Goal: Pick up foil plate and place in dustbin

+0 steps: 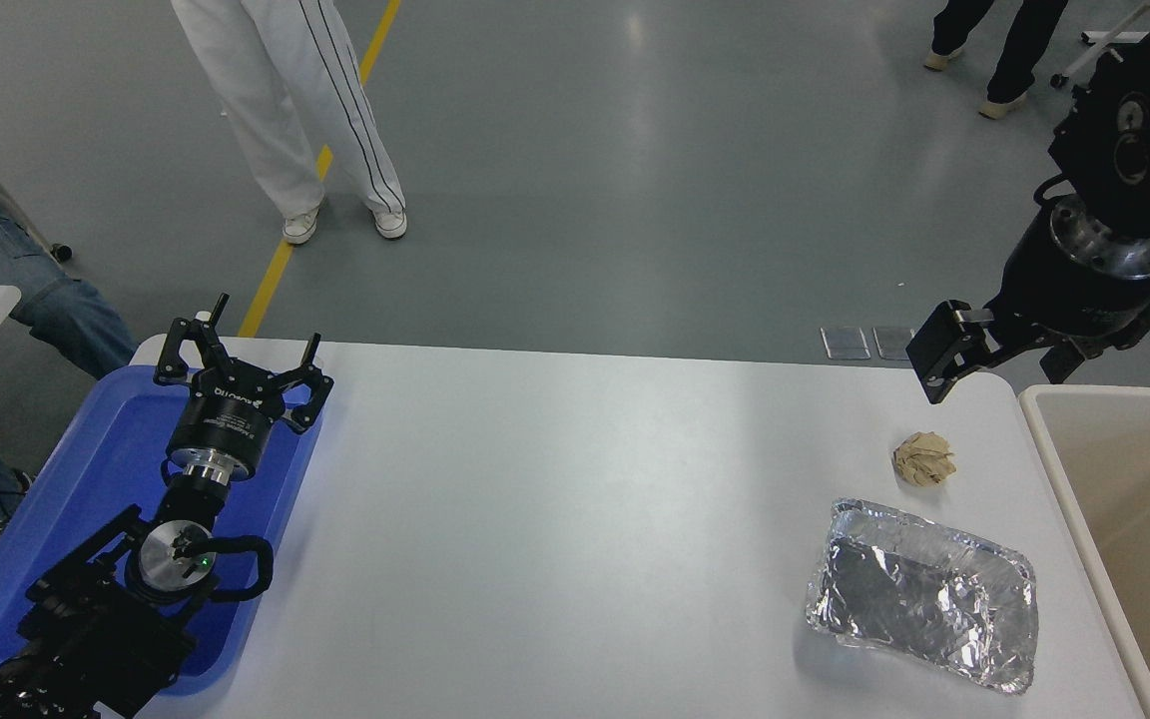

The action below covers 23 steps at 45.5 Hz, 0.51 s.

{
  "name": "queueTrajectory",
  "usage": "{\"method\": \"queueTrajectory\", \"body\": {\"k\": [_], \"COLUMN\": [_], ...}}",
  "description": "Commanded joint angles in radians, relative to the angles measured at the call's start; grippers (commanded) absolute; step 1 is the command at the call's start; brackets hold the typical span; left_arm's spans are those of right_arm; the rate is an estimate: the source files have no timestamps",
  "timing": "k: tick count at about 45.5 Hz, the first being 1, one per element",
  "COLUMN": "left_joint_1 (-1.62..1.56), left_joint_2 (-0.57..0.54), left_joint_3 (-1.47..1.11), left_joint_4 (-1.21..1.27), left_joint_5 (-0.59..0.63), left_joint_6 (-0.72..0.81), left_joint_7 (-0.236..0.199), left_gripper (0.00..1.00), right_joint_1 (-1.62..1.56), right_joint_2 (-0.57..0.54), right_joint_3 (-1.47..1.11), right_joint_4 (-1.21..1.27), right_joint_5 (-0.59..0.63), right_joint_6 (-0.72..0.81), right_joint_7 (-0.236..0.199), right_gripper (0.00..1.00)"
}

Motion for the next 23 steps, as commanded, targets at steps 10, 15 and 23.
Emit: {"method": "queueTrajectory", "body": {"k": [10, 15, 23], "left_joint_1": [0.0, 0.0, 0.001], "left_joint_2": [0.0, 0.0, 0.0], "left_joint_3": [0.0, 0.0, 0.0], "left_joint_4": [0.0, 0.0, 0.0], "left_joint_5": [0.001, 0.001, 0.0], "left_joint_6": [0.0, 0.0, 0.0], "left_joint_7": [0.0, 0.001, 0.0], "left_gripper": [1.0, 1.0, 1.0], "right_joint_1": [0.009, 0.009, 0.006], "right_joint_2": [-0.004, -0.004, -0.004], "right_joint_3": [-0.048, -0.1, -0.111], "right_joint_4": [-0.011, -0.022, -0.022], "right_joint_5": [0.025, 0.025, 0.028], "right_joint_6": [0.0, 0.0, 0.0], "right_joint_7": [0.003, 0.003, 0.003], "right_gripper": [1.0, 1.0, 1.0]}}
